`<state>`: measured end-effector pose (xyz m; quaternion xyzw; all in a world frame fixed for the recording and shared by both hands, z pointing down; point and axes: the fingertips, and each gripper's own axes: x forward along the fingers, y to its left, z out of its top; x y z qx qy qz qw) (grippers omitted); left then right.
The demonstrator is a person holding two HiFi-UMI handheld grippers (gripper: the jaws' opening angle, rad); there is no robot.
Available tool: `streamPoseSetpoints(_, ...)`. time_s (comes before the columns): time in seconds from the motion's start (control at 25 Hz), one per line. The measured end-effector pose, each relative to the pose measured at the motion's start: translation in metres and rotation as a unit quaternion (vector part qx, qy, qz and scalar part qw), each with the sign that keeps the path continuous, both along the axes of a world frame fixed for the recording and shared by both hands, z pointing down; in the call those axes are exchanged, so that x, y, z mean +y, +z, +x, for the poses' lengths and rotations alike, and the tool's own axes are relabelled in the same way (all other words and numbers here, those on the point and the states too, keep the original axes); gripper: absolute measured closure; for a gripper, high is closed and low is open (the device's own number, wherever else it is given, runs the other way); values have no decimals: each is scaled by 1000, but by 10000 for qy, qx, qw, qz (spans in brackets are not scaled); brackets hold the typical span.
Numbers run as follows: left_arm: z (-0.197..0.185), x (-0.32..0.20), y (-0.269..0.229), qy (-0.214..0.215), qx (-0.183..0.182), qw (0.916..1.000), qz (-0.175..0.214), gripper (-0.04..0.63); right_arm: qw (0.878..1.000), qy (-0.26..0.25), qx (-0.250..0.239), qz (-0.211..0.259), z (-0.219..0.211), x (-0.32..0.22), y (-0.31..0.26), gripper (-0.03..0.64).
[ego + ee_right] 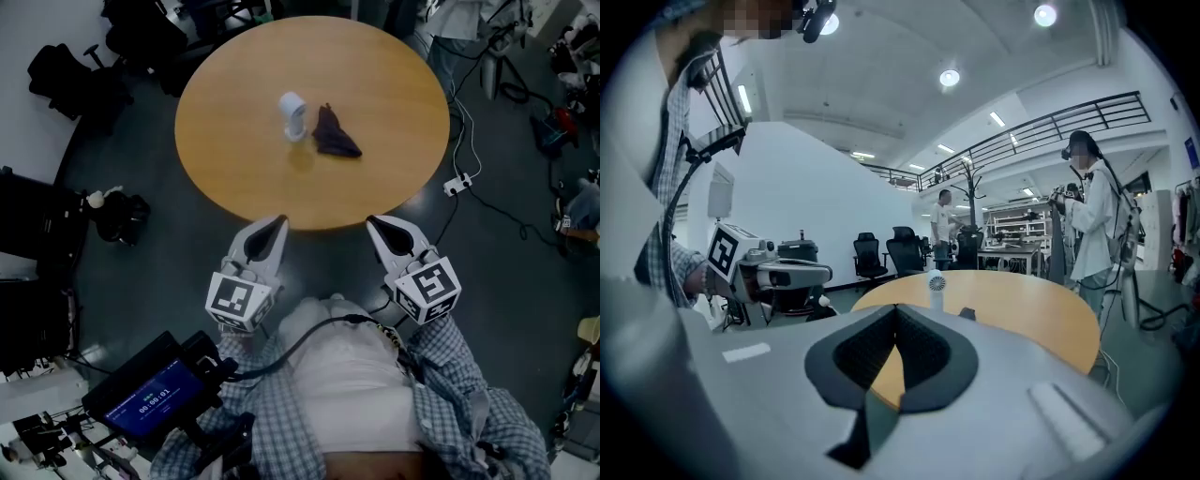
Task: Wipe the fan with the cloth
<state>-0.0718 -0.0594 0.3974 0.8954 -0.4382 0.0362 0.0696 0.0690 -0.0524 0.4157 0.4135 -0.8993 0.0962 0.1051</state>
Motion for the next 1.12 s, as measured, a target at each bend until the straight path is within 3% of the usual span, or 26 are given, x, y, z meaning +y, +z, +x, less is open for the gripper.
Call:
streamPoseSetpoints(0.36,-11,2,0,-245,-29,9996,-113,595,9993,-146,-90,-319,-5,0,13,613)
streamPoseSetpoints(0.52,-6,4,-7,-168,191,9997,-13,595,9993,-102,-42,-365,0,2,9,614)
streamPoseSetpoints(0.64,0,4,-7,-170,63,9998,-68,595,9993,-132,21,-361,2,0,4,614)
streamPoseSetpoints(0.76,12,4,-6,-78,-106,9997,-229,595,9992,-172,71,-350,5,-3,2,614)
streamPoseSetpoints(0.96,27,2,13,274,-111,9995,136,595,9995,-88,144,-279,14,-6,-2,614)
streamPoseSetpoints(1.12,35,5,24,401,-251,9988,89,579,9992,1,282,-299,20,5,-3,614)
